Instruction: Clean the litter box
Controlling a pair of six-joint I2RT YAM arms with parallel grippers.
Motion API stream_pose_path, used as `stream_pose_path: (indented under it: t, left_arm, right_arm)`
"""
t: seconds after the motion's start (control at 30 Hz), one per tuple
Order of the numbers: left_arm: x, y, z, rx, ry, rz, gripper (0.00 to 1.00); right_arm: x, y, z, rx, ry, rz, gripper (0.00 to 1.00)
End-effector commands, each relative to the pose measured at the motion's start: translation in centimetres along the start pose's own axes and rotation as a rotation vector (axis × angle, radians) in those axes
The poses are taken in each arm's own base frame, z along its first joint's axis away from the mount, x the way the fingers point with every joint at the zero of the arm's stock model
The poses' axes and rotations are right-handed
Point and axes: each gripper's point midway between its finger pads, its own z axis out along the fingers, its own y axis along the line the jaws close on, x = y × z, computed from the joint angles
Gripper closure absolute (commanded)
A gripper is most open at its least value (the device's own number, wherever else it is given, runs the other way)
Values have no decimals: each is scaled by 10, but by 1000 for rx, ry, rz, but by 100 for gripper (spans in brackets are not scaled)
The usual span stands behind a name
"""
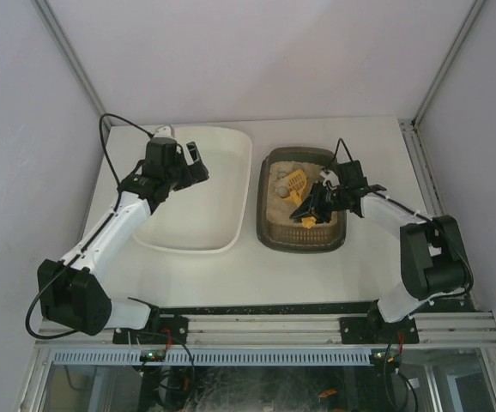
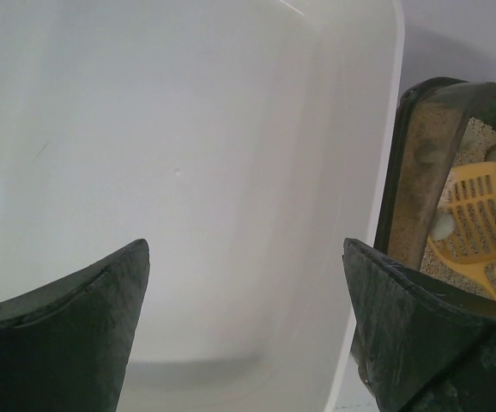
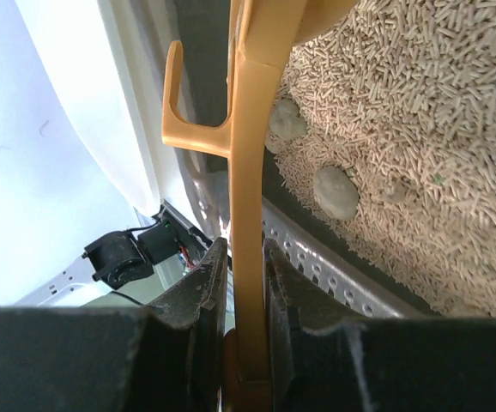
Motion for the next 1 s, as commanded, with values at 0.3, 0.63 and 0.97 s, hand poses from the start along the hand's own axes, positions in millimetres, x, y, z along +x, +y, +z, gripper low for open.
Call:
stream_pose_path:
  t: [0.3,0.63,0.97]
  left_arm:
    - [-33,20,-18,-65,-126,48,1]
    - [-52,111,-65,-387,-151,375,7]
    - [55,143,-76,-253,161,649,15]
  right_arm:
    - [9,2,-42,-4,-160,-75,100]
    - [32,9,-74,-227,-389,-189,100]
    - [33,5,-87,-349,-529,-171,100]
